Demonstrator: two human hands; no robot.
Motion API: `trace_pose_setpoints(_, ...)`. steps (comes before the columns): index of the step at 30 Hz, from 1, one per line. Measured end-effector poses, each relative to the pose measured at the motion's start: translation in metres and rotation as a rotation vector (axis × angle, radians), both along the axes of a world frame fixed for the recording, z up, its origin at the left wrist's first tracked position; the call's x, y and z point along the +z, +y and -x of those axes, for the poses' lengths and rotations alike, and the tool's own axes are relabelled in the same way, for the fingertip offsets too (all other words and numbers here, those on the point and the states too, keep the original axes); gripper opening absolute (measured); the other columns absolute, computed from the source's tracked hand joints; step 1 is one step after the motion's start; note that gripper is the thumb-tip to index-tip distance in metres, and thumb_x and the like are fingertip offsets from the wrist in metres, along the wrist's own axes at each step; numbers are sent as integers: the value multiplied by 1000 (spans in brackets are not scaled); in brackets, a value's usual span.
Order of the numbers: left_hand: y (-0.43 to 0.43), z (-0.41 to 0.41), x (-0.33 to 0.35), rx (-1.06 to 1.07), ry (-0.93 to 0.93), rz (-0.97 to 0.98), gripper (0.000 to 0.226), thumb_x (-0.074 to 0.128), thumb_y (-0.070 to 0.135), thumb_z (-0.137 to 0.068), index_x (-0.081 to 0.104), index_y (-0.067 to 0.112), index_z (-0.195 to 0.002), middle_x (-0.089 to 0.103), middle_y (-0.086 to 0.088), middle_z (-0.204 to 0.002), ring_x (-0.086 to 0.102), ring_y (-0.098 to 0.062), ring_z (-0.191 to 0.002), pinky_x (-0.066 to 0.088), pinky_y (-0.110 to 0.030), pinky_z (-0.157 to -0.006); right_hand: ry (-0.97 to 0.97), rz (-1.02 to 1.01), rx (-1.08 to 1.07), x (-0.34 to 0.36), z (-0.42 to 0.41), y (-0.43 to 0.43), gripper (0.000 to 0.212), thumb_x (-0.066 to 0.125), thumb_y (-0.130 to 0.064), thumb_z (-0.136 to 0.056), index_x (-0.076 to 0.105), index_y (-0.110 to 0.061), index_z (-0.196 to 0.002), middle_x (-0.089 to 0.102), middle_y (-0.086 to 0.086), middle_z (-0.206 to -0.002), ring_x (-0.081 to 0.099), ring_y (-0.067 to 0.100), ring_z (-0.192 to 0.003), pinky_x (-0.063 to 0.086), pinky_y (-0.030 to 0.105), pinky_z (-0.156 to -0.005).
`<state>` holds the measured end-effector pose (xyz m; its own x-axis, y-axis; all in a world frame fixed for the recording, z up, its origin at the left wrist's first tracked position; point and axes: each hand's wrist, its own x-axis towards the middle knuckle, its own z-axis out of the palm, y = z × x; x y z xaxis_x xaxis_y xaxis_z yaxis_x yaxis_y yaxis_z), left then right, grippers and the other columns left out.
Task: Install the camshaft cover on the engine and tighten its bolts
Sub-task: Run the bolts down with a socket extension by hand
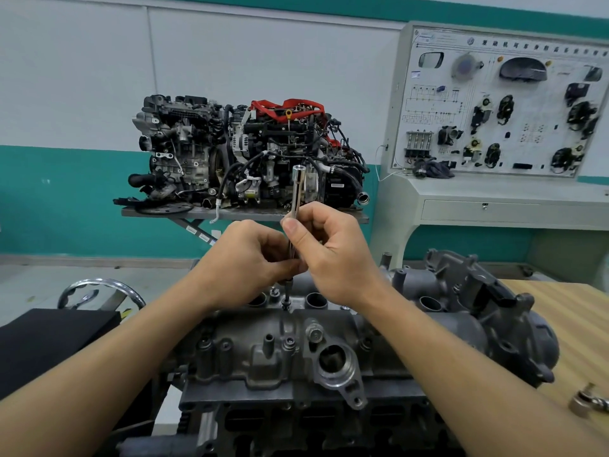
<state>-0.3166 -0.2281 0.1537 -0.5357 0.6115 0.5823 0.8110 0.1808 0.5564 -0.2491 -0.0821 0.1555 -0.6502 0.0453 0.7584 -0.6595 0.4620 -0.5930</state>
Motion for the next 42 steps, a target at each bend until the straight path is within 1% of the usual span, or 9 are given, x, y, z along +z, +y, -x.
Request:
trace_pose_setpoints(4,-4,-1,0,-48,-64,5,19,79,29,-77,73,15,-66,69,-7,-60,55,-10,-52,48,-35,-50,8,-8,18,-2,-2,-4,13,61,-14,-96,66,-13,-84,57,-13,-63,52,1,-59,43,16,-58)
trace_pose_setpoints(7,-5,-1,1,-45,-101,15,23,75,37,-75,73,16,-67,68,-13,-62,53,-15,-54,50,-45,-54,-4,25,13,0,0,-5,16,63,-14,-95,64,-19,-80,60,-12,-63,55,3,-58,45,19,-57)
trace_pose_setpoints(13,-5,-1,2,-34,-104,6,15,81,25,-81,75,17,-69,71,-8,-62,57,-14,-53,51,-44,-54,6,102,-29,0,6,-7,22,74,-20,-87,59,-23,-71,61,-8,-58,57,6,-53,47,21,-51)
trace_pose_setpoints(17,-4,-1,2,-30,-101,-6,10,80,22,-82,77,14,-76,75,-9,-71,68,-34,-64,56,-50,-64,6,140,-16,0,8,-6,25,74,-19,-87,57,-22,-69,58,-13,-54,53,0,-49,43,15,-48)
trace_pose_setpoints(21,-5,-1,1,-23,-90,-9,10,79,22,-83,77,15,-76,73,-8,-67,63,-24,-57,55,-50,-60,0,163,21,0,8,-5,24,72,-16,-89,57,-20,-70,57,-14,-51,52,2,-47,42,15,-48)
trace_pose_setpoints(25,-4,0,0,-5,-117,-3,11,81,21,-82,76,13,-77,72,-18,-70,59,-25,-59,55,-56,-63,-10,150,27,1,8,-4,22,71,-16,-90,58,-17,-72,58,-12,-53,53,2,-48,43,16,-49)
trace_pose_setpoints(30,-3,0,1,-12,-123,-32,9,82,22,-81,78,14,-79,74,-8,-68,62,-19,-57,56,-54,-63,19,181,26,1,9,-4,23,71,-15,-89,57,-19,-72,56,-12,-53,51,4,-48,43,17,-48)
trace_pose_setpoints(34,0,0,2,-18,-112,-16,13,81,25,-81,77,13,-79,74,-11,-69,67,-39,-65,56,-56,-63,25,185,12,1,10,-2,24,71,-15,-90,57,-21,-71,56,-13,-52,51,4,-48,42,17,-48)
trace_pose_setpoints(42,3,-1,4,-5,-106,7,13,81,29,-82,78,17,-79,75,-4,-69,69,-33,-65,57,-53,-64,-16,185,3,1,10,1,23,70,-17,-91,58,-21,-72,56,-13,-53,51,3,-48,43,17,-49)
